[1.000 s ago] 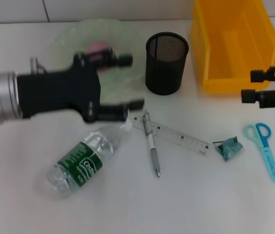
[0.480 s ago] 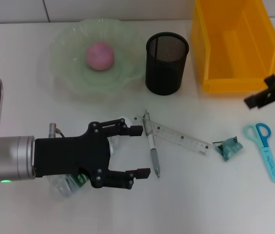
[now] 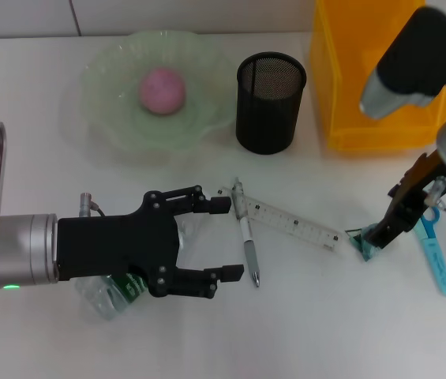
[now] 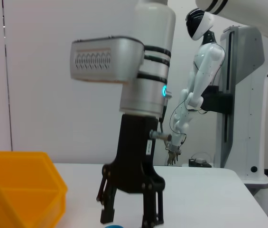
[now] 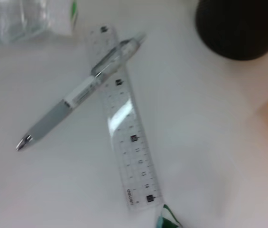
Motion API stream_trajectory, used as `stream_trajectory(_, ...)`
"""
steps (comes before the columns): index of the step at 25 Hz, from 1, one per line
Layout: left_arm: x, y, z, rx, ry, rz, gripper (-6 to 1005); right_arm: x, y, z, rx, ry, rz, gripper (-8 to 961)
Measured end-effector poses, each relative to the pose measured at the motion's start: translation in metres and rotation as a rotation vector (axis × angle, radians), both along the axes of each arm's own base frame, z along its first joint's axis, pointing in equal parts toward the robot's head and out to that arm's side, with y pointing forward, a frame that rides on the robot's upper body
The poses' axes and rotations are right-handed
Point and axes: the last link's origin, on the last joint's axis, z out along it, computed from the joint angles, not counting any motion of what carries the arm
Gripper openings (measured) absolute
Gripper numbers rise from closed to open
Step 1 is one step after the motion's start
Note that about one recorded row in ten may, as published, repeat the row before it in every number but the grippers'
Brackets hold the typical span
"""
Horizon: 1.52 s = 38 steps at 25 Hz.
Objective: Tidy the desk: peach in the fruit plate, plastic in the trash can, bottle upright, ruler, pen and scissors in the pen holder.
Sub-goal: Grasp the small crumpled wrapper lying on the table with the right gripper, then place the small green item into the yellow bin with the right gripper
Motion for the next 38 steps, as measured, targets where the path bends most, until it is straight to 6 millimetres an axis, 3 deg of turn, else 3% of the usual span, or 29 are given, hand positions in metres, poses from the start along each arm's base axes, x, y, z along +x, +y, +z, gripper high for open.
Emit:
stream_trajectory(4,-0.001,0.002,-0.001,0.006,0.007,0.004,843,0.006,0.002,-0.017,-0.041,-0.023,0.001,792)
stream_trajectory(19,0.000,0.003,-0.001,0.008,0.012,0.000,841,0.013,0.004,-0.035,-0.091,-0.011,-0.032,788)
stream_trajectory(28,0.001,0.003,-0.001,0.008,0.010,0.000,840,0.013,0.002,-0.035,-0.099,-0.010,-0.037,516)
stream_trajectory(32,0.002,0.003,0.000,0.007,0.007,-0.004,840,-0.001,0.004,-0.016,-0.049,0.027,-0.004,432)
stream_trajectory(34,0.002,0.003,0.000,0.007,0.007,-0.005,840,-0.020,0.015,0.021,0.082,0.098,0.040,413)
stream_trajectory(35,0.002,0.004,0.000,0.006,0.006,-0.006,840,-0.020,0.015,0.021,0.082,0.098,0.040,403)
stream_trajectory(38,0.003,0.004,0.000,0.006,0.006,-0.007,839,-0.034,0.029,0.064,0.261,0.173,0.101,382)
